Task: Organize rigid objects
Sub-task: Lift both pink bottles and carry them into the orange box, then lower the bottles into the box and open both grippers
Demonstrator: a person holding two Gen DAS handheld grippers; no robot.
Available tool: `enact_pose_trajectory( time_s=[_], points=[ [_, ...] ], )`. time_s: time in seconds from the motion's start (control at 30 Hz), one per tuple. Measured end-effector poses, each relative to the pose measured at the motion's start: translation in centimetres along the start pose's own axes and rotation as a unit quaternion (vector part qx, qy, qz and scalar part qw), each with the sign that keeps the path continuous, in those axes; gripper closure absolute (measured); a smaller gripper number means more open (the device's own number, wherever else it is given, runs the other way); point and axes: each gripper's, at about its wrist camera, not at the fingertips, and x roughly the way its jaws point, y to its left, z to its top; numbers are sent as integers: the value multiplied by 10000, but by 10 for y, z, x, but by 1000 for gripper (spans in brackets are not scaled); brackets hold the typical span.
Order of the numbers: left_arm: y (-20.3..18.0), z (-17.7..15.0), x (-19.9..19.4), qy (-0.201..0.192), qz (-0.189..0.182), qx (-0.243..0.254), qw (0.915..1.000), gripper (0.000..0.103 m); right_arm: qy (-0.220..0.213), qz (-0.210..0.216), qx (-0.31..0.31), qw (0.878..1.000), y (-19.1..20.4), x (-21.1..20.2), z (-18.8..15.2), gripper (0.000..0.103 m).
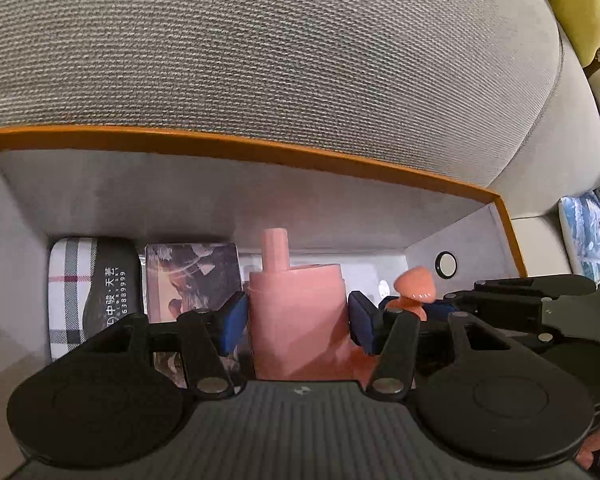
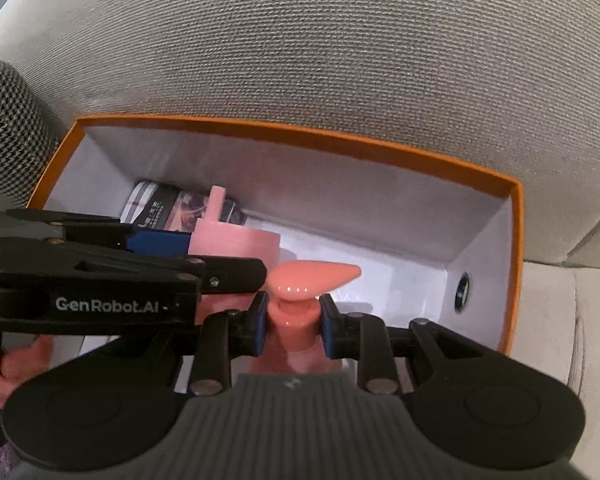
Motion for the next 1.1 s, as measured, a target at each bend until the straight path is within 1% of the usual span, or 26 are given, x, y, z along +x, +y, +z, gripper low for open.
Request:
enact_pose_trajectory(
  time_s=[0.07, 0.1, 0.17, 0.2, 0.27, 0.37, 0.43, 0.5, 0.53, 0.6, 0.7, 0.77, 0.83, 0.93, 1.1],
  points=[
    [1, 1, 1, 24, -19, 19, 10000, 40, -36, -54, -15, 10000, -1, 4, 0, 73],
    [1, 1, 0, 29, -22, 30, 10000, 40, -62, -76, -40, 9999, -2, 5, 0, 69],
    [0, 0, -1, 2, 5, 59, 10000, 39, -80, -73, -179, 9998, 0, 6, -1, 68],
    [-2, 1, 1, -21, 31, 87, 10000, 39, -97, -112, -270, 9995, 3, 6, -1, 63],
    [-2, 0, -3, -75, 38, 103, 9999, 35, -122, -111, -454, 9988, 6, 3, -2, 57],
    [-2, -2, -12, -97, 29, 187, 9998, 33, -49, -54, -768, 9970, 8, -1, -6, 56],
    [-2, -3, -20, -116, 21, 316, 9994, 33, 31, -15, -1031, 9947, 11, -3, -10, 55],
    [-2, -7, -28, -56, -20, 548, 9985, 34, 118, 19, -1292, 9915, 13, -7, -15, 53],
    [-3, -8, -29, -29, -13, 668, 9978, 37, 176, 32, -1464, 9891, 14, -7, -17, 51],
    [-6, -14, -29, 43, 105, 984, 9951, 39, 287, -12, -1790, 9834, 18, -6, -21, 51],
    [-11, -17, -25, 165, 233, 1268, 9915, 44, 463, -140, -2199, 9743, 20, 0, -24, 52],
    [-14, -18, -22, 229, 201, 1348, 9904, 49, 541, -168, -2319, 9711, 20, 3, -23, 53],
    [-16, -18, -20, 250, 226, 1395, 9896, 52, 552, -144, -2408, 9689, 17, 3, -22, 59],
    [-18, -17, -14, 323, 320, 1444, 9885, 58, 511, -117, -2562, 9652, 17, 4, -20, 59],
    [-18, -18, -13, 311, 277, 1448, 9886, 62, 454, -82, -2851, 9574, 18, 3, -22, 59]
  ],
)
